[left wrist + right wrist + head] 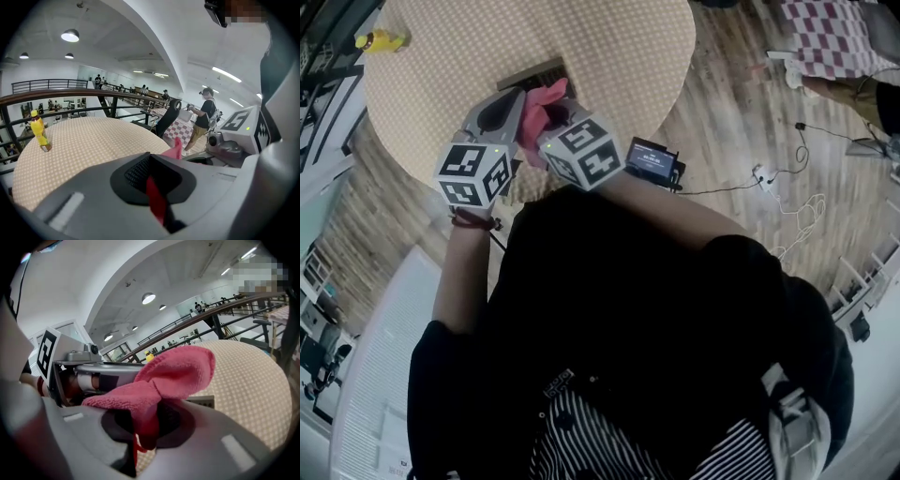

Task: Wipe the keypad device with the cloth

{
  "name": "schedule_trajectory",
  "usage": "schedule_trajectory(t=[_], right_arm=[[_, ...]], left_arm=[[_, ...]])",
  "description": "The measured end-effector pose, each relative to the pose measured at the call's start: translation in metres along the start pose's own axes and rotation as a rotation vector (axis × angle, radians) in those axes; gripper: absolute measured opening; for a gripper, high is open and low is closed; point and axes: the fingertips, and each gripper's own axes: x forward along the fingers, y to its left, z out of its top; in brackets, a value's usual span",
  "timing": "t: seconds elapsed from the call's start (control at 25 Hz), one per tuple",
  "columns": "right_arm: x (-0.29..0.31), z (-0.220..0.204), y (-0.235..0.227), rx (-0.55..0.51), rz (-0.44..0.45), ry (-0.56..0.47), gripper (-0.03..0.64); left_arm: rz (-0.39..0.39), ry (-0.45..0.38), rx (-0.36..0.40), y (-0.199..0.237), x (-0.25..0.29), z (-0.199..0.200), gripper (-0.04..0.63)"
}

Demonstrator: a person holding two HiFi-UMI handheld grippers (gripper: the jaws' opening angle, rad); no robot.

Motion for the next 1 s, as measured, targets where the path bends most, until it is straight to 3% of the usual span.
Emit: schedule_trajectory(t=[0.4, 0.64, 1.0], right_arm=[[0.038, 0.005, -0.019, 0.056, -0.045, 0.010, 0.064], [0.052, -0.005, -0.032, 0.086, -0.069, 0.030, 0.064], [0.071, -0.021, -0.044, 0.119, -0.099, 0.057, 0.064]], left_arm=[[-0.081, 0.070, 0.014, 0.035, 0.024, -0.007, 0.000], [-0.137, 0.171, 0.125, 0.040, 0.042, -0.020, -0.001], [-0.194, 0.249, 0.153, 0.054, 0.058, -0.042, 0.000]])
